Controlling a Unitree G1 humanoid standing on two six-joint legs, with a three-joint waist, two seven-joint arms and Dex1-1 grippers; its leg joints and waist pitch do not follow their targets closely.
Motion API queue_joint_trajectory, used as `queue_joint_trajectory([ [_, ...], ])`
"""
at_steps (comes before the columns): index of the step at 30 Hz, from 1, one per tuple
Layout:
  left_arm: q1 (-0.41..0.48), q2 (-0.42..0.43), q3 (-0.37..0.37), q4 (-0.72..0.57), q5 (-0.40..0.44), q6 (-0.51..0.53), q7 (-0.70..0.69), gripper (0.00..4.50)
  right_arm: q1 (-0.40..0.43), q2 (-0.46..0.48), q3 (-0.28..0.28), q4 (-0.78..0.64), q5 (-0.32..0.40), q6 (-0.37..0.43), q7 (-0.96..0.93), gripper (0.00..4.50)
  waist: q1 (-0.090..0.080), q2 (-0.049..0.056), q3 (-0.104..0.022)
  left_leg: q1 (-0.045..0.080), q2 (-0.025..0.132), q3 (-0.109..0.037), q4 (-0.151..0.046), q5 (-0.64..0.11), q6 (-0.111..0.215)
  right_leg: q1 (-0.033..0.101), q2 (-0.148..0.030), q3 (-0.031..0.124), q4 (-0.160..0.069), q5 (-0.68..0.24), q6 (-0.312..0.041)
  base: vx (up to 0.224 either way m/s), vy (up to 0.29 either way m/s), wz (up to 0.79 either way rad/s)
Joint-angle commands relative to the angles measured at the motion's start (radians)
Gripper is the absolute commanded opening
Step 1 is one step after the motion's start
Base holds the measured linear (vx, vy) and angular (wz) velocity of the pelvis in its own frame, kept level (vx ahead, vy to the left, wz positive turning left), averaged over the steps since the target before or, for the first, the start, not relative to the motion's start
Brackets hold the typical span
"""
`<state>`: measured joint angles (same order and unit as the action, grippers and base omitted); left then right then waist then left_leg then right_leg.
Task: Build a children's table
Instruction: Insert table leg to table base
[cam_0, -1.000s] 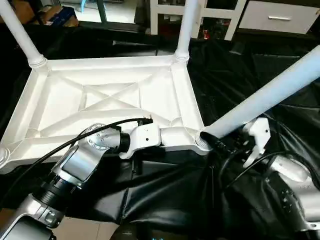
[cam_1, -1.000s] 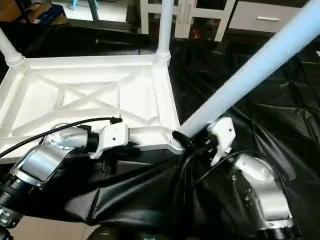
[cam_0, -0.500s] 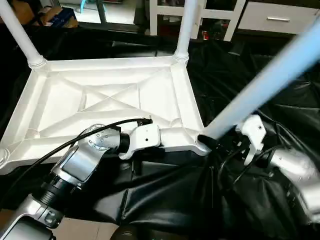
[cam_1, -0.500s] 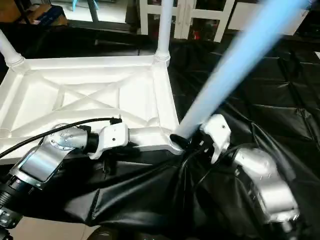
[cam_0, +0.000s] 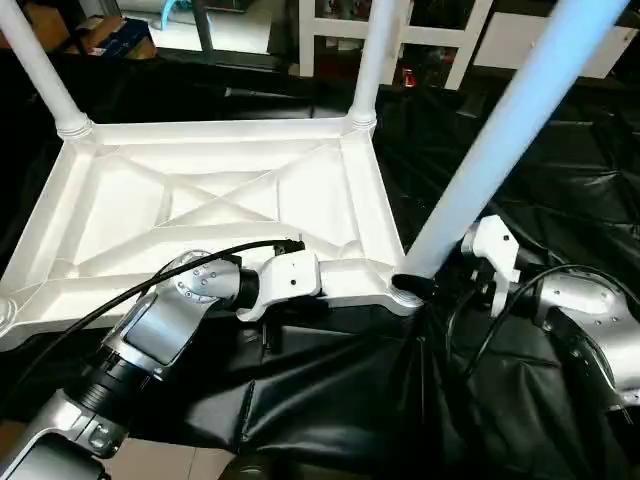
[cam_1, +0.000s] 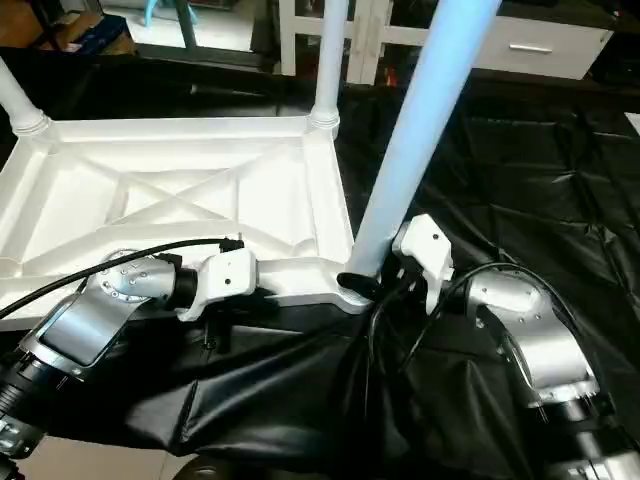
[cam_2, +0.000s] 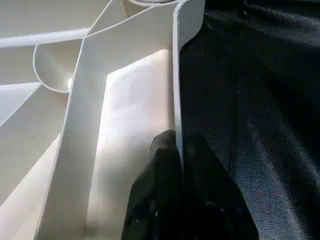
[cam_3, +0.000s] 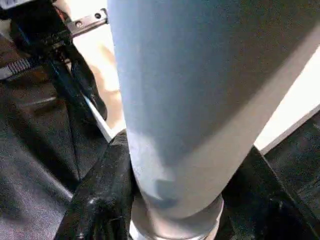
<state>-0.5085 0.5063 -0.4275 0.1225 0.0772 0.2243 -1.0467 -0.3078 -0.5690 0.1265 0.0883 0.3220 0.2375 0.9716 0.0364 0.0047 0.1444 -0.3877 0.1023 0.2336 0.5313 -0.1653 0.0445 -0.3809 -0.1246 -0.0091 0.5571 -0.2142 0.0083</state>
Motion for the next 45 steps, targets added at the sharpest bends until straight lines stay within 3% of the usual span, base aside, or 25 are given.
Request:
queue_joint_trajectory([
  [1, 0.033, 0.006, -0.029, 0.032, 0.041, 0.02, 0.017, 0.0, 0.081, 0.011, 0.082, 0.14, -0.044, 0.104, -0.002, 1.95, -0.004, 0.005, -0.015, 0.043, 0.134, -0.083, -0.098, -0.529, -0.094, -0.028, -0.047, 0.04, -0.074, -0.339, -0.136, 0.0, 0.0, 0.0],
  [4, 0.033, 0.008, -0.027, 0.032, 0.041, 0.023, 0.016, 0.0, 0.09, 0.023, 0.067, 0.143, -0.029, 0.117, -0.01, 1.95, -0.005, 0.004, -0.016, 0.046, 0.133, -0.087, -0.1, -0.566, -0.113, -0.031, -0.044, 0.04, -0.076, -0.356, -0.124, 0.0, 0.0, 0.0],
  [9, 0.029, 0.006, -0.03, 0.038, 0.042, 0.02, 0.015, 0.0, 0.083, 0.024, 0.085, 0.204, -0.069, 0.154, -0.029, 1.95, -0.006, 0.007, -0.018, 0.046, 0.132, -0.084, -0.101, -0.552, -0.118, -0.031, -0.041, 0.038, -0.074, -0.303, -0.128, 0.0, 0.0, 0.0],
  [11, 0.027, 0.004, -0.031, 0.04, 0.043, 0.019, 0.016, 0.0, 0.072, 0.03, 0.081, 0.224, -0.074, 0.177, -0.042, 1.95, -0.006, 0.007, -0.017, 0.044, 0.132, -0.085, -0.101, -0.557, -0.113, -0.029, -0.044, 0.04, -0.076, -0.327, -0.13, 0.0, 0.0, 0.0],
  [13, 0.027, 0.002, -0.033, 0.04, 0.043, 0.017, 0.016, 0.0, 0.054, 0.032, 0.081, 0.269, -0.099, 0.172, -0.067, 1.95, -0.007, 0.01, -0.017, 0.046, 0.132, -0.088, -0.102, -0.584, -0.126, -0.033, -0.044, 0.039, -0.077, -0.367, -0.126, 0.0, 0.0, 0.0],
  [16, 0.026, 0.002, -0.034, 0.039, 0.043, 0.017, 0.016, 0.0, 0.044, 0.036, 0.076, 0.285, -0.101, 0.159, -0.073, 1.95, -0.01, 0.011, -0.015, 0.046, 0.131, -0.104, -0.109, -0.691, -0.16, -0.037, -0.041, 0.034, -0.081, -0.454, -0.089, 0.0, 0.0, 0.0],
  [19, 0.028, 0.004, -0.034, 0.038, 0.044, 0.015, 0.016, 0.0, 0.042, 0.039, 0.07, 0.265, -0.092, 0.145, -0.068, 1.95, -0.012, 0.014, -0.016, 0.043, 0.13, -0.111, -0.116, -0.719, -0.181, -0.034, -0.035, 0.029, -0.079, -0.408, -0.082, 0.0, 0.0, 0.0],
  [22, 0.032, 0.005, -0.032, 0.035, 0.047, 0.014, 0.02, 0.0, 0.053, 0.043, 0.057, 0.226, -0.083, 0.129, -0.07, 1.95, -0.009, 0.008, -0.02, 0.051, 0.13, -0.099, -0.113, -0.675, -0.176, -0.039, -0.035, 0.034, -0.079, -0.335, -0.084, 0.0, 0.0, 0.0],
  [25, 0.04, 0.006, -0.026, 0.027, 0.05, 0.014, 0.028, 0.0, 0.082, 0.046, 0.037, 0.192, -0.079, 0.097, -0.093, 1.95, -0.007, 0.005, -0.022, 0.05, 0.131, -0.093, -0.11, -0.628, -0.167, -0.036, -0.038, 0.036, -0.079, -0.293, -0.093, 0.0, 0.0, 0.0],
  [30, 0.05, 0.007, -0.025, 0.011, 0.049, 0.028, 0.033, 0.0, 0.123, 0.051, 0.026, 0.154, -0.07, 0.08, -0.103, 1.95, -0.002, 0.012, -0.024, 0.049, 0.132, -0.086, -0.108, -0.557, -0.155, -0.028, -0.035, 0.035, -0.07, -0.192, -0.115, 0.0, 0.0, 0.0],
  [33, 0.054, -0.002, -0.024, 0.0, 0.044, 0.043, 0.036, 0.0, 0.134, 0.057, 0.018, 0.146, -0.077, 0.079, -0.131, 1.95, -0.003, 0.01, -0.024, 0.047, 0.131, -0.083, -0.108, -0.533, -0.148, -0.024, -0.033, 0.033, -0.068, -0.151, -0.126, 0.0, 0.0, 0.0],
  [37, 0.053, -0.048, 0.006, -0.023, 0.01, 0.116, 0.069, 0.0, 0.134, 0.09, -0.006, 0.151, -0.107, 0.097, -0.242, 1.95, -0.005, 0.016, -0.018, 0.046, 0.131, -0.089, -0.11, -0.585, -0.156, -0.029, -0.039, 0.035, -0.075, -0.27, -0.117, 0.0, 0.0, 0.0],
  [39, 0.048, -0.083, 0.021, -0.042, -0.017, 0.176, 0.083, 0.0, 0.122, 0.113, -0.014, 0.169, -0.134, 0.108, -0.316, 1.95, -0.009, 0.013, -0.016, 0.045, 0.129, -0.095, -0.112, -0.634, -0.168, -0.032, -0.039, 0.034, -0.079, -0.341, -0.101, 0.0, 0.0, 0.0],
  [40, 0.044, -0.095, 0.024, -0.046, -0.022, 0.191, 0.091, 0.0, 0.115, 0.121, -0.014, 0.178, -0.144, 0.111, -0.34, 1.95, -0.013, 0.015, -0.013, 0.043, 0.128, -0.103, -0.114, -0.678, -0.172, -0.034, -0.04, 0.034, -0.083, -0.408, -0.082, 0.0, 0.0, 0.0],
  [43, 0.03, -0.153, 0.04, -0.067, -0.035, 0.264, 0.13, 0.0, 0.072, 0.168, -0.041, 0.225, -0.165, 0.146, -0.464, 1.95, -0.021, 0.018, -0.005, 0.044, 0.123, -0.111, -0.115, -0.747, -0.18, -0.044, -0.039, 0.032, -0.09, -0.495, -0.061, 0.0, 0.0, 0.0],
  [45, 0.022, -0.196, 0.052, -0.084, -0.046, 0.326, 0.158, 0.0, 0.039, 0.193, -0.054, 0.268, -0.177, 0.158, -0.533, 1.95, -0.026, 0.016, -0.006, 0.04, 0.121, -0.118, -0.115, -0.767, -0.183, -0.038, -0.04, 0.028, -0.089, -0.52, -0.055, -0.028, 0.016, -0.1],
])
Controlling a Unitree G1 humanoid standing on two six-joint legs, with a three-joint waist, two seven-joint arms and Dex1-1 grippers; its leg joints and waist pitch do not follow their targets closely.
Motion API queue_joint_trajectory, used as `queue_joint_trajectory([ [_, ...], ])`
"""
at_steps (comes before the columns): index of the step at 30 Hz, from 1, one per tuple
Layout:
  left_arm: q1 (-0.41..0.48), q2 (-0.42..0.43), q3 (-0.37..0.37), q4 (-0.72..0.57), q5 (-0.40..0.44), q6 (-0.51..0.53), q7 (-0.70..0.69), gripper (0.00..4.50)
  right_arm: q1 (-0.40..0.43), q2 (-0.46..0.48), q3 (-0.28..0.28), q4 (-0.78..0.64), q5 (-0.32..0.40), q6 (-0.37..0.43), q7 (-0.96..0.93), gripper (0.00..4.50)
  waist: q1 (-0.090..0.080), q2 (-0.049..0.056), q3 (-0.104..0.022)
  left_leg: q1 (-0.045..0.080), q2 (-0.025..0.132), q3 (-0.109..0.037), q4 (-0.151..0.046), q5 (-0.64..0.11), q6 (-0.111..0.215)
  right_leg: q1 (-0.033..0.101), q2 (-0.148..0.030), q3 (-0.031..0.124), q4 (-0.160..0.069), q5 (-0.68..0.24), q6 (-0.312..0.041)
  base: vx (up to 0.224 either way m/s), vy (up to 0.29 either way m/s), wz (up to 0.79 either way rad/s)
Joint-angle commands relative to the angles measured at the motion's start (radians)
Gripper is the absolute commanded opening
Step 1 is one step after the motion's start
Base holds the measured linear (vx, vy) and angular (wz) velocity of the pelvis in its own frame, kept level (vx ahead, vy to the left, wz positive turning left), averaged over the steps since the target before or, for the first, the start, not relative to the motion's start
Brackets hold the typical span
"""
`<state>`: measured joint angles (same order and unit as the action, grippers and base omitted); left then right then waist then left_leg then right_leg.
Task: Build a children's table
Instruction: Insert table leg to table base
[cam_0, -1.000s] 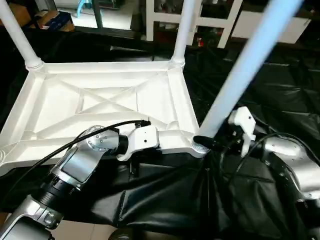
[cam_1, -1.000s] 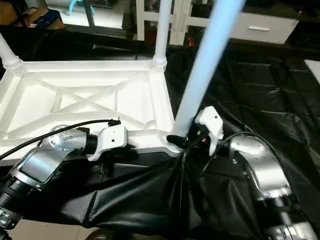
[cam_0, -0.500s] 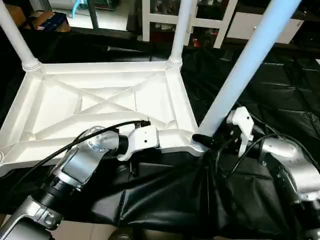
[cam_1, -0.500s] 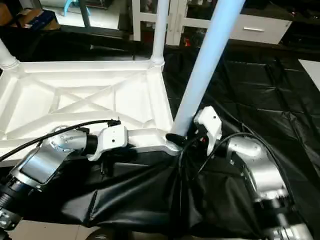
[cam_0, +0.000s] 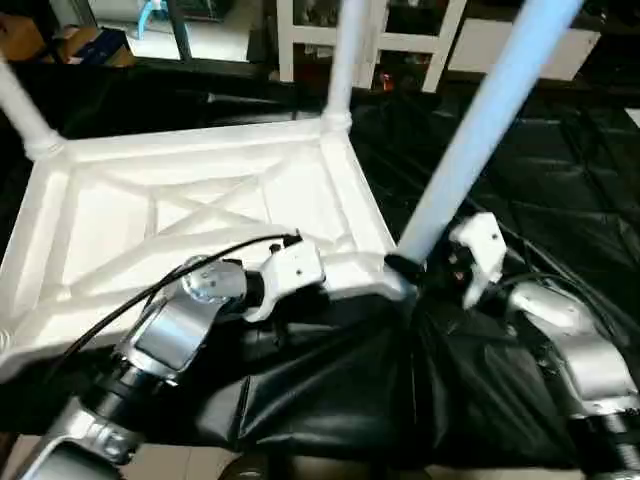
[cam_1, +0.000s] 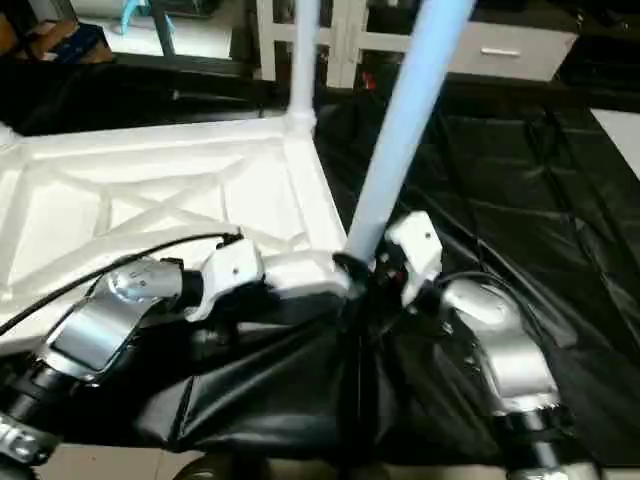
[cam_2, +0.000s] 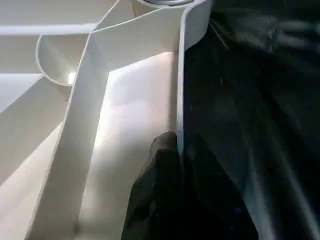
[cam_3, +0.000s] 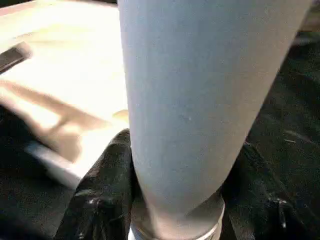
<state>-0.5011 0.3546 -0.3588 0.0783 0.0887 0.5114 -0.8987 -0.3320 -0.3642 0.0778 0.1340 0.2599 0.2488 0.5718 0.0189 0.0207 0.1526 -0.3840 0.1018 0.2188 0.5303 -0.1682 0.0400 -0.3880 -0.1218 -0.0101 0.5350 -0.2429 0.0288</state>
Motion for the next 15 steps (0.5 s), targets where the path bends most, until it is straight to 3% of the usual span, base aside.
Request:
queue_joint_trajectory([
  [1, 0.007, -0.084, -0.008, -0.051, -0.066, 0.091, 0.037, 0.0, 0.029, 0.008, -0.016, 0.27, -0.124, 0.152, -0.191, 1.95, -0.018, 0.004, -0.011, 0.031, 0.12, -0.109, -0.117, -0.777, -0.187, -0.026, -0.04, 0.022, -0.062, -0.461, -0.08, -0.056, 0.032, -0.19],
  [6, -0.013, -0.156, -0.001, -0.051, -0.069, 0.162, 0.089, 0.0, -0.044, 0.057, -0.06, 0.378, -0.111, 0.152, -0.3, 1.95, -0.032, 0.012, -0.003, 0.04, 0.114, -0.109, -0.119, -0.842, -0.184, -0.035, -0.032, 0.013, -0.07, -0.467, -0.074, -0.031, 0.016, -0.07],
  [8, -0.045, -0.246, -0.001, -0.041, -0.057, 0.218, 0.16, 0.0, -0.142, 0.094, -0.076, 0.514, -0.134, 0.129, -0.428, 1.95, -0.041, 0.016, 0.001, 0.034, 0.112, -0.116, -0.133, -0.899, -0.198, -0.028, -0.018, -0.004, -0.059, -0.443, -0.07, -0.028, 0.006, -0.07],
  [9, -0.046, -0.248, -0.001, -0.041, -0.056, 0.219, 0.162, 0.0, -0.145, 0.095, -0.076, 0.518, -0.135, 0.129, -0.432, 1.95, -0.048, 0.022, 0.005, 0.024, 0.111, -0.11, -0.157, -0.945, -0.211, -0.021, 0.004, -0.025, -0.044, -0.4, -0.071, -0.077, 0.015, -0.08],
  [10, -0.059, -0.284, 0.005, -0.034, -0.049, 0.243, 0.195, 0.0, -0.178, 0.109, -0.087, 0.567, -0.138, 0.112, -0.477, 1.95, -0.047, 0.022, 0.0, 0.02, 0.112, -0.103, -0.168, -0.959, -0.214, -0.012, 0.015, -0.032, -0.028, -0.356, -0.073, -0.077, 0.015, -0.08],
  [11, -0.074, -0.322, 0.014, -0.025, -0.047, 0.262, 0.231, 0.0, -0.212, 0.12, -0.092, 0.617, -0.145, 0.09, -0.524, 1.95, -0.037, 0.027, -0.003, 0.011, 0.117, -0.077, -0.195, -0.953, -0.211, -0.001, 0.025, -0.04, 0.011, -0.266, -0.091, -0.074, -0.006, 0.04],
  [12, -0.087, -0.354, 0.023, -0.017, -0.047, 0.274, 0.26, 0.0, -0.237, 0.126, -0.089, 0.654, -0.155, 0.068, -0.555, 1.95, -0.036, 0.02, -0.006, 0.011, 0.118, -0.066, -0.198, -0.926, -0.2, 0.002, 0.022, -0.037, 0.02, -0.235, -0.098, -0.054, -0.044, 0.15],
  [13, -0.1, -0.385, 0.03, -0.01, -0.052, 0.282, 0.282, 0.0, -0.261, 0.135, -0.095, 0.688, -0.157, 0.048, -0.589, 1.95, -0.031, 0.015, -0.004, 0.026, 0.107, -0.042, -0.192, -0.877, -0.205, -0.021, 0.018, -0.035, -0.005, -0.278, -0.108, -0.054, -0.044, 0.15],
  [14, -0.11, -0.408, 0.04, -0.004, -0.058, 0.283, 0.3, 0.0, -0.276, 0.142, -0.1, 0.711, -0.155, 0.035, -0.61, 1.95, -0.038, -0.007, -0.001, 0.084, 0.079, -0.031, -0.113, -0.796, -0.165, -0.078, -0.009, -0.031, -0.096, -0.444, -0.096, -0.029, -0.072, 0.23],
  [15, -0.115, -0.421, 0.047, 0.0, -0.06, 0.28, 0.313, 0.0, -0.284, 0.145, -0.102, 0.723, -0.156, 0.025, -0.623, 1.95, -0.033, -0.027, 0.006, 0.128, 0.064, -0.054, -0.001, -0.629, -0.074, -0.105, -0.087, -0.005, -0.168, -0.625, -0.065, 0.0, 0.0, 0.0],
])
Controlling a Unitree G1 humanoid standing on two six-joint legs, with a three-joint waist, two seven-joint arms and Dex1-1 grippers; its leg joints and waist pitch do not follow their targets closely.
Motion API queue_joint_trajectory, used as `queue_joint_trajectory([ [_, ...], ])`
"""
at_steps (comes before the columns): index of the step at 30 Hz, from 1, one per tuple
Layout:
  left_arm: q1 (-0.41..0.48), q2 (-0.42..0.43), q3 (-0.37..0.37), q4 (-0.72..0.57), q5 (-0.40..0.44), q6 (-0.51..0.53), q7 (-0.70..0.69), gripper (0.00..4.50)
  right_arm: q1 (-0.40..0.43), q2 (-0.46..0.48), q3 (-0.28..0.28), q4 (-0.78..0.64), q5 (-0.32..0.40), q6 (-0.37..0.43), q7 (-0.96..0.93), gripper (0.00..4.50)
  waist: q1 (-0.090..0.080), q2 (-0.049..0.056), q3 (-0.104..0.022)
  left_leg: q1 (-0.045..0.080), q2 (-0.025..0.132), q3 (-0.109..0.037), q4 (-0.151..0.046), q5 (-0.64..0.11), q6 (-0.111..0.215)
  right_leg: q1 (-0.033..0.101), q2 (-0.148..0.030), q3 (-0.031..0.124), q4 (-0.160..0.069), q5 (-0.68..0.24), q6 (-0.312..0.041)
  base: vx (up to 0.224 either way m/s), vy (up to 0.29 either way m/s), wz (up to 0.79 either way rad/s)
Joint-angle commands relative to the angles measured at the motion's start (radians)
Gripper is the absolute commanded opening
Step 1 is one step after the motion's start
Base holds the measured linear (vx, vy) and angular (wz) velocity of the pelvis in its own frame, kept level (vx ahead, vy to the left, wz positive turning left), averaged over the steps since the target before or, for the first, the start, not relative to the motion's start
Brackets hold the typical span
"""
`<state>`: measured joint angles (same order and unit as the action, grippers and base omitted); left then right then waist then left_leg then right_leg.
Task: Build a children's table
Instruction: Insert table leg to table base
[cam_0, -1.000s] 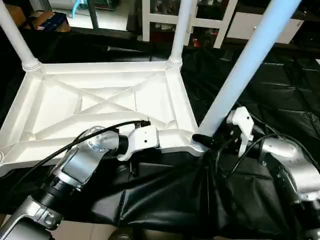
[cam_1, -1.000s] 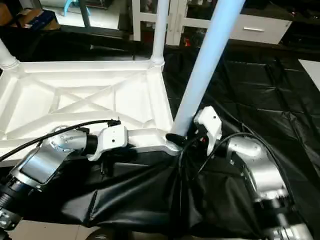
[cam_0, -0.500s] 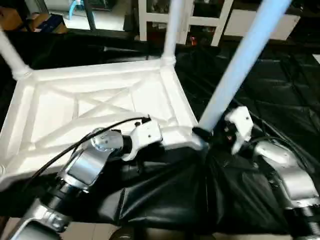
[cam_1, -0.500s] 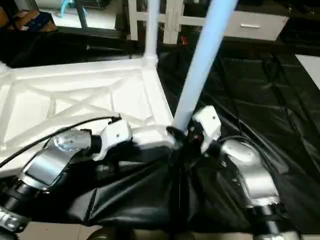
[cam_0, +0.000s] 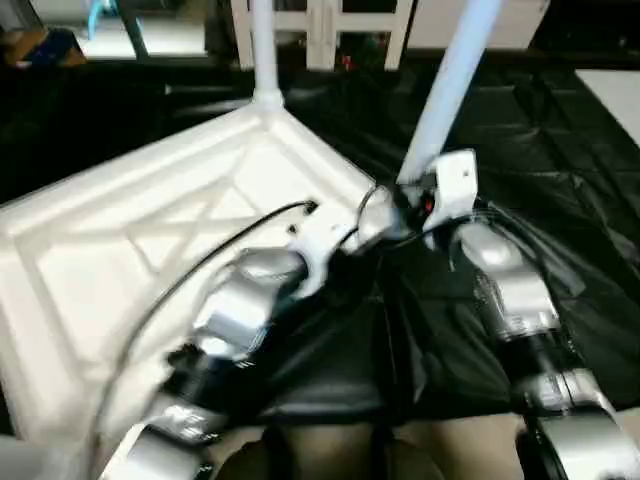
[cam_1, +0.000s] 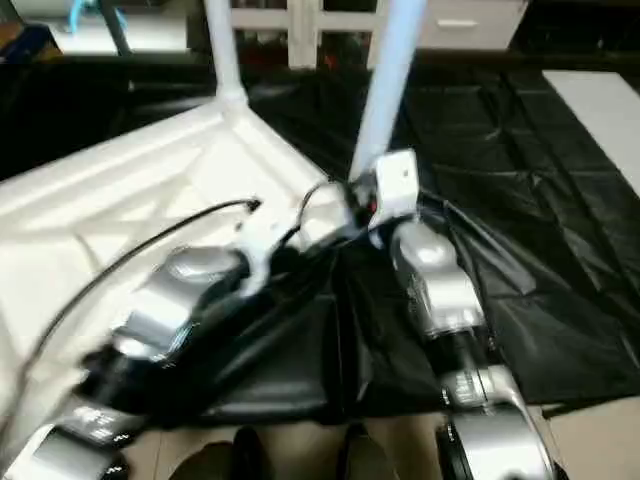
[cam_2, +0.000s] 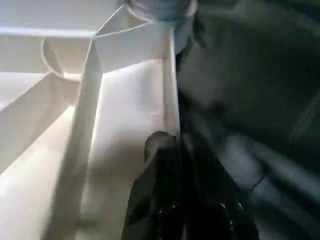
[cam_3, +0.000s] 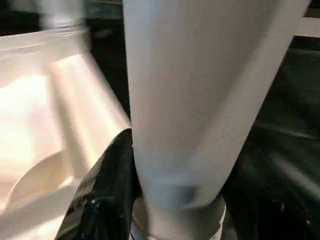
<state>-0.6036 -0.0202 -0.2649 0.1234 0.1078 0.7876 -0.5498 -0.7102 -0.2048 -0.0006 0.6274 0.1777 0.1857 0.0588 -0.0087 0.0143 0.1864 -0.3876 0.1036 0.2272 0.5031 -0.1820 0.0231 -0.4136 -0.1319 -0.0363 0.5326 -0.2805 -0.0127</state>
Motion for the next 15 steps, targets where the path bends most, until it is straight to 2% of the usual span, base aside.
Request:
queue_joint_trajectory([
  [1, -0.022, -0.063, -0.04, -0.041, -0.085, 0.002, -0.024, 0.0, 0.078, -0.01, -0.027, 0.256, -0.072, 0.072, -0.129, 1.95, 0.01, -0.019, -0.015, 0.072, 0.073, -0.099, 0.041, -0.377, 0.008, -0.017, -0.134, 0.047, -0.161, -0.701, -0.024, 0.0, 0.0, 0.0],
  [2, -0.025, -0.066, -0.039, -0.04, -0.086, 0.002, -0.021, 0.0, 0.071, -0.009, -0.028, 0.267, -0.07, 0.066, -0.134, 1.95, 0.018, -0.003, -0.01, 0.055, 0.092, -0.118, 0.021, -0.373, 0.002, 0.006, -0.13, 0.034, -0.146, -0.7, -0.038, -0.028, 0.024, -0.18],
  [3, -0.024, -0.063, -0.041, -0.043, -0.085, -0.001, -0.022, 0.0, 0.066, -0.01, -0.025, 0.271, -0.073, 0.061, -0.137, 1.95, 0.012, 0.004, -0.002, 0.057, 0.104, -0.124, -0.007, -0.472, -0.025, 0.005, -0.091, -0.001, -0.137, -0.671, -0.029, 0.0, 0.0, 0.0],
  [4, -0.022, -0.059, -0.041, -0.046, -0.084, 0.001, -0.026, 0.0, 0.058, -0.011, -0.021, 0.278, -0.075, 0.054, -0.136, 1.95, -0.001, 0.021, 0.0, 0.036, 0.13, -0.127, -0.109, -0.805, -0.118, 0.022, 0.012, -0.064, -0.074, -0.463, 0.005, 0.0, 0.0, 0.0],
  [5, -0.019, -0.052, -0.041, -0.05, -0.081, 0.001, -0.029, 0.0, 0.053, -0.01, -0.021, 0.28, -0.074, 0.051, -0.134, 1.95, 0.053, 0.042, -0.004, -0.081, 0.137, -0.091, -0.203, -1.031, -0.174, 0.12, 0.054, -0.078, 0.171, -0.096, -0.039, -0.079, -0.002, 0.19],
  [6, -0.014, -0.043, -0.04, -0.053, -0.077, 0.002, -0.031, 0.0, 0.046, -0.01, -0.019, 0.285, -0.078, 0.039, -0.134, 1.95, 0.09, 0.046, -0.018, -0.024, 0.12, -0.02, -0.214, -0.912, -0.187, 0.063, 0.058, -0.063, 0.15, -0.058, -0.058, -0.045, -0.067, 0.34],
  [7, -0.012, -0.038, -0.039, -0.055, -0.074, 0.003, -0.031, 0.0, 0.042, -0.01, -0.018, 0.29, -0.08, 0.031, -0.135, 1.95, 0.05, 0.003, -0.038, 0.023, 0.118, -0.039, -0.176, -0.777, -0.183, 0.051, 0.02, -0.016, 0.101, -0.182, -0.062, -0.028, -0.067, 0.34],
  [8, -0.007, -0.033, -0.036, -0.058, -0.072, 0.006, -0.032, 0.0, 0.034, -0.009, -0.02, 0.308, -0.08, 0.012, -0.134, 1.95, 0.058, -0.042, -0.057, 0.128, 0.069, -0.058, 0.01, -0.419, -0.133, -0.039, -0.083, 0.04, -0.066, -0.554, -0.042, 0.045, -0.144, 0.24],
  [9, -0.003, -0.028, -0.035, -0.061, -0.069, 0.007, -0.034, 0.0, 0.028, -0.009, -0.02, 0.321, -0.083, -0.004, -0.136, 1.95, 0.062, -0.036, -0.028, 0.019, 0.019, -0.138, 0.088, -0.007, -0.004, 0.037, -0.132, 0.099, -0.118, -0.722, -0.09, 0.046, -0.072, -0.14],
  [10, -0.001, -0.024, -0.035, -0.063, -0.072, 0.007, -0.032, 0.0, 0.019, -0.007, -0.022, 0.341, -0.088, -0.021, -0.14, 1.95, 0.065, -0.027, -0.018, -0.044, 0.052, -0.154, 0.073, 0.032, -0.011, 0.097, -0.124, 0.065, -0.078, -0.655, -0.119, 0.046, -0.072, -0.14],
  [11, 0.002, -0.018, -0.036, -0.065, -0.073, 0.006, -0.034, 0.0, 0.014, -0.006, -0.025, 0.351, -0.089, -0.033, -0.137, 1.95, 0.067, -0.012, -0.022, -0.025, 0.081, -0.154, 0.028, -0.011, -0.03, 0.08, -0.087, 0.042, -0.057, -0.57, -0.144, 0.014, 0.048, -0.23],
  [12, 0.002, -0.016, -0.037, -0.064, -0.073, 0.004, -0.033, 0.0, 0.013, -0.006, -0.025, 0.352, -0.09, -0.035, -0.137, 1.95, 0.057, 0.013, -0.051, 0.048, 0.119, -0.146, -0.006, -0.131, -0.039, 0.027, -0.007, 0.019, -0.019, -0.291, -0.174, -0.085, 0.031, 0.2],
  [13, 0.002, -0.008, -0.041, -0.063, -0.074, -0.002, -0.031, 0.0, 0.011, -0.006, -0.027, 0.356, -0.092, -0.044, -0.135, 1.95, 0.034, 0.003, -0.043, 0.051, 0.138, -0.136, -0.021, -0.229, -0.041, 0.019, -0.002, 0.032, -0.017, -0.215, -0.187, -0.085, 0.031, 0.2],
  [14, 0.001, -0.002, -0.045, -0.061, -0.074, -0.007, -0.029, 0.0, 0.011, -0.007, -0.029, 0.353, -0.092, -0.045, -0.134, 1.95, 0.026, 0.029, -0.049, 0.044, 0.14, -0.123, -0.031, -0.285, -0.065, 0.031, -0.008, 0.039, -0.003, -0.085, -0.221, -0.07, -0.004, 0.24],
  [15, 0.001, -0.001, -0.046, -0.061, -0.075, -0.008, -0.028, 0.0, 0.011, -0.007, -0.029, 0.353, -0.092, -0.045, -0.134, 1.95, 0.018, 0.024, -0.048, 0.033, 0.136, -0.116, -0.034, -0.285, -0.064, 0.04, -0.012, 0.038, -0.004, -0.042, -0.226, 0.0, 0.0, 0.0],
])
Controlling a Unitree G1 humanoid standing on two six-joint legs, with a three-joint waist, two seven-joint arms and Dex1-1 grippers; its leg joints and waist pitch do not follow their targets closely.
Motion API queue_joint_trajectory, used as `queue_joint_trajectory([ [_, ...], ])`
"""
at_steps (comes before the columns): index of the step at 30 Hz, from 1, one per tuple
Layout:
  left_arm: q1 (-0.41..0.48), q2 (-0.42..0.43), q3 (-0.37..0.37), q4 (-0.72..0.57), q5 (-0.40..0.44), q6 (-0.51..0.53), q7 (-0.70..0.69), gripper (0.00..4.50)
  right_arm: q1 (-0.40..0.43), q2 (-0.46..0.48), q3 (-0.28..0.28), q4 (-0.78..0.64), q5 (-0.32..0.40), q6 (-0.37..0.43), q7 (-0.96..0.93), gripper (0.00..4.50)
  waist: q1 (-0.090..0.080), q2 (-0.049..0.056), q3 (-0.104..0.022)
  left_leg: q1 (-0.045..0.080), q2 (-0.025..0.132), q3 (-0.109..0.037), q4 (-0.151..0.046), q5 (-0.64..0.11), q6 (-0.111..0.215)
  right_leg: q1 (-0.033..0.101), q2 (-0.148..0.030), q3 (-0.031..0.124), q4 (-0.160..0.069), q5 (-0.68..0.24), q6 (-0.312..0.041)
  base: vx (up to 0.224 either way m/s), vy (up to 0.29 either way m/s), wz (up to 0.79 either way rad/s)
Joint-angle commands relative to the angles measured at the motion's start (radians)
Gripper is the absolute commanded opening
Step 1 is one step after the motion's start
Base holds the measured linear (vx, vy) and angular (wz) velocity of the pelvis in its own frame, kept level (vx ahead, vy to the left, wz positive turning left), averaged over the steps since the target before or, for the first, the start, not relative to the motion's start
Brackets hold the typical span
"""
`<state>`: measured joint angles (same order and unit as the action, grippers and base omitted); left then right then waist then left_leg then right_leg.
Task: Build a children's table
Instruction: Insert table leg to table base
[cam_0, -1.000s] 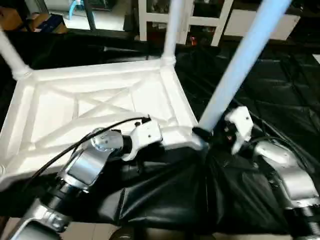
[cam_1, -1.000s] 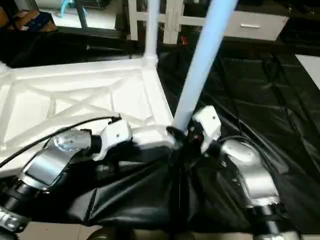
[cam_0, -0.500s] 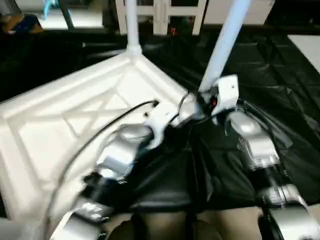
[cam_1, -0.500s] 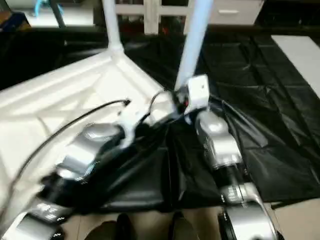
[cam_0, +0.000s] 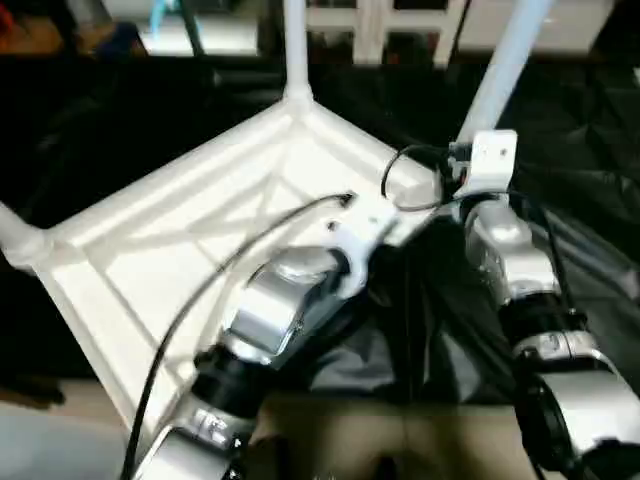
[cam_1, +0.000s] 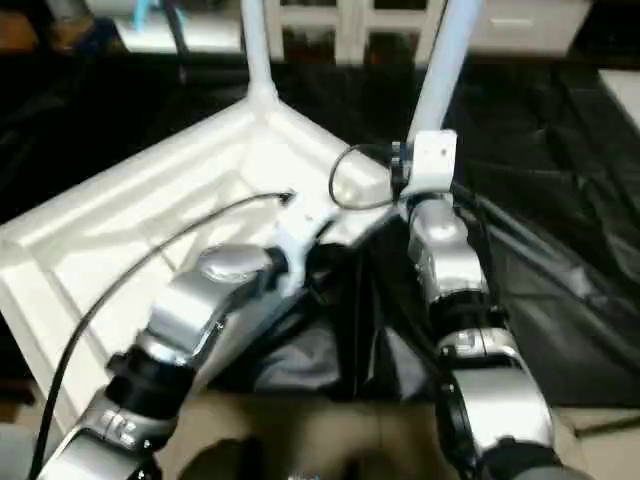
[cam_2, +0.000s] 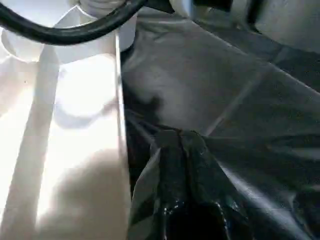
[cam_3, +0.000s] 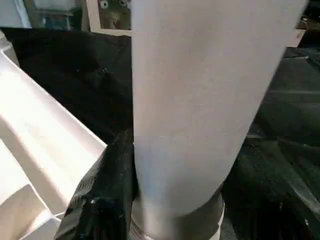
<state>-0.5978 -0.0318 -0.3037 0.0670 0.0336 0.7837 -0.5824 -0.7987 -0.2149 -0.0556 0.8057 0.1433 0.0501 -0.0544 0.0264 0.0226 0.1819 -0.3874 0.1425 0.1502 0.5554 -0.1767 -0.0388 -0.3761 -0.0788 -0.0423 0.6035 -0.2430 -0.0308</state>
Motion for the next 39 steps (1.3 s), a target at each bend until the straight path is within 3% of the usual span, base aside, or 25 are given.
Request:
queue_joint_trajectory([
  [1, -0.009, 0.02, -0.015, -0.002, -0.002, -0.021, 0.009, 0.0, 0.098, 0.002, 0.023, 0.175, -0.058, 0.086, -0.022, 1.95, -0.02, 0.007, -0.039, 0.013, 0.091, -0.033, -0.091, -0.281, 0.01, 0.018, -0.071, 0.044, -0.075, -0.041, -0.201, 0.0, 0.0, 0.0],
  [6, -0.018, 0.024, -0.011, 0.002, 0.011, -0.071, 0.016, 0.0, 0.084, 0.0, 0.015, 0.2, -0.058, 0.065, -0.022, 1.95, -0.025, 0.003, -0.037, 0.014, 0.086, -0.018, -0.088, -0.3, 0.027, 0.014, -0.081, 0.051, -0.092, -0.156, -0.19, 0.0, 0.0, 0.0],
  [7, -0.021, 0.024, -0.011, 0.002, 0.012, -0.077, 0.011, 0.2, 0.082, -0.001, 0.014, 0.202, -0.058, 0.061, -0.02, 1.95, -0.025, 0.0, -0.035, 0.015, 0.085, -0.015, -0.09, -0.32, 0.024, 0.01, -0.081, 0.052, -0.097, -0.208, -0.179, 0.0, 0.0, 0.0],
  [9, -0.027, 0.019, -0.004, -0.002, 0.001, -0.07, 0.011, 0.2, 0.08, -0.001, 0.012, 0.204, -0.059, 0.054, -0.016, 1.95, -0.026, -0.003, -0.035, 0.018, 0.085, -0.01, -0.09, -0.336, 0.02, 0.003, -0.082, 0.053, -0.104, -0.276, -0.155, 0.0, 0.0, 0.0],
  [11, -0.032, 0.02, -0.003, -0.005, -0.005, -0.07, 0.016, 0.5, 0.081, 0.001, 0.008, 0.204, -0.058, 0.049, -0.015, 1.95, -0.025, -0.002, -0.038, 0.014, 0.086, -0.009, -0.091, -0.31, 0.025, 0.003, -0.082, 0.052, -0.101, -0.259, -0.149, 0.0, 0.0, 0.0],
  [15, -0.033, 0.033, -0.014, -0.003, 0.003, -0.087, 0.028, 0.67, 0.083, 0.003, 0.005, 0.196, -0.053, 0.037, -0.011, 1.95, -0.026, -0.002, -0.039, 0.012, 0.086, -0.007, -0.09, -0.299, 0.031, 0.004, -0.081, 0.051, -0.099, -0.216, -0.156, 0.0, 0.0, 0.0],
  [16, -0.034, 0.041, -0.02, -0.002, 0.008, -0.092, 0.026, 0.83, 0.081, 0.001, 0.006, 0.191, -0.054, 0.027, -0.013, 2.51, -0.026, -0.002, -0.041, 0.011, 0.086, -0.007, -0.089, -0.29, 0.036, 0.004, -0.081, 0.051, -0.097, -0.204, -0.157, 0.0, 0.0, 0.0],
  [17, -0.034, 0.043, -0.023, -0.002, 0.012, -0.096, 0.027, 0.99, 0.079, 0.0, 0.008, 0.191, -0.056, 0.023, -0.015, 2.65, -0.026, -0.002, -0.042, 0.011, 0.087, -0.006, -0.089, -0.283, 0.039, 0.003, -0.08, 0.051, -0.097, -0.195, -0.159, 0.0, 0.0, 0.0],
  [20, -0.031, 0.051, -0.029, -0.009, 0.014, -0.099, 0.021, 1.01, 0.078, -0.001, 0.009, 0.172, -0.056, 0.014, -0.011, 2.75, -0.024, 0.001, -0.052, 0.012, 0.087, 0.0, -0.08, -0.201, 0.063, 0.004, -0.076, 0.049, -0.086, -0.071, -0.19, 0.0, 0.0, 0.0],
  [23, -0.026, 0.063, -0.044, -0.021, 0.019, -0.103, 0.012, 1.01, 0.086, -0.003, 0.016, 0.119, -0.058, 0.009, 0.0, 3.09, -0.024, -0.002, -0.054, 0.004, 0.087, 0.002, -0.073, -0.133, 0.105, 0.016, -0.078, 0.046, -0.073, 0.049, -0.222, 0.0, 0.0, 0.0],
  [29, -0.017, 0.086, -0.077, -0.039, 0.032, -0.119, 0.007, 1.01, 0.127, -0.015, 0.025, -0.001, -0.075, 0.022, 0.011, 3.51, -0.02, 0.0, -0.067, 0.012, 0.087, 0.008, -0.054, 0.001, 0.18, 0.022, -0.075, 0.044, -0.053, 0.253, -0.26, 0.0, 0.0, 0.0],
  [30, -0.012, 0.091, -0.083, -0.046, 0.032, -0.12, 0.002, 1.01, 0.141, -0.018, 0.026, -0.034, -0.08, 0.029, 0.013, 3.57, -0.018, 0.001, -0.074, 0.009, 0.088, 0.009, -0.047, 0.034, 0.2, 0.025, -0.08, 0.046, -0.046, 0.306, -0.27, 0.0, 0.0, 0.0],
  [31, -0.009, 0.093, -0.089, -0.053, 0.032, -0.121, 0.0, 1.01, 0.157, -0.023, 0.029, -0.069, -0.084, 0.037, 0.018, 3.65, -0.019, -0.005, -0.077, 0.003, 0.085, 0.007, -0.04, 0.096, 0.221, 0.032, -0.074, 0.043, -0.035, 0.376, -0.27, 0.0, 0.0, 0.0],
  [33, -0.002, 0.097, -0.104, -0.065, 0.031, -0.123, -0.005, 1.01, 0.191, -0.032, 0.034, -0.143, -0.09, 0.062, 0.028, 3.65, -0.018, -0.002, -0.084, 0.003, 0.083, 0.007, -0.028, 0.183, 0.257, 0.029, -0.071, 0.042, -0.024, 0.468, -0.275, 0.0, 0.0, 0.0],
  [35, 0.002, 0.097, -0.11, -0.071, 0.026, -0.117, -0.011, 1.01, 0.213, -0.039, 0.035, -0.191, -0.09, 0.079, 0.037, 3.65, -0.016, -0.002, -0.083, 0.002, 0.086, 0.007, -0.024, 0.204, 0.279, 0.026, -0.072, 0.041, -0.02, 0.488, -0.276, 0.0, 0.0, 0.0],
  [36, 0.007, 0.097, -0.121, -0.081, 0.019, -0.102, -0.017, 1.27, 0.247, -0.05, 0.038, -0.263, -0.089, 0.11, 0.051, 3.72, -0.014, 0.0, -0.082, 0.002, 0.086, 0.007, -0.023, 0.193, 0.281, 0.026, -0.072, 0.039, -0.022, 0.464, -0.278, 0.0, 0.0, 0.0],
  [39, 0.011, 0.085, -0.129, -0.089, 0.016, -0.091, -0.009, 1.4, 0.308, -0.069, 0.037, -0.385, -0.079, 0.162, 0.074, 3.72, -0.009, 0.001, -0.079, 0.004, 0.091, 0.006, -0.027, 0.148, 0.269, 0.023, -0.072, 0.039, -0.027, 0.385, -0.277, 0.0, 0.0, 0.0],
])
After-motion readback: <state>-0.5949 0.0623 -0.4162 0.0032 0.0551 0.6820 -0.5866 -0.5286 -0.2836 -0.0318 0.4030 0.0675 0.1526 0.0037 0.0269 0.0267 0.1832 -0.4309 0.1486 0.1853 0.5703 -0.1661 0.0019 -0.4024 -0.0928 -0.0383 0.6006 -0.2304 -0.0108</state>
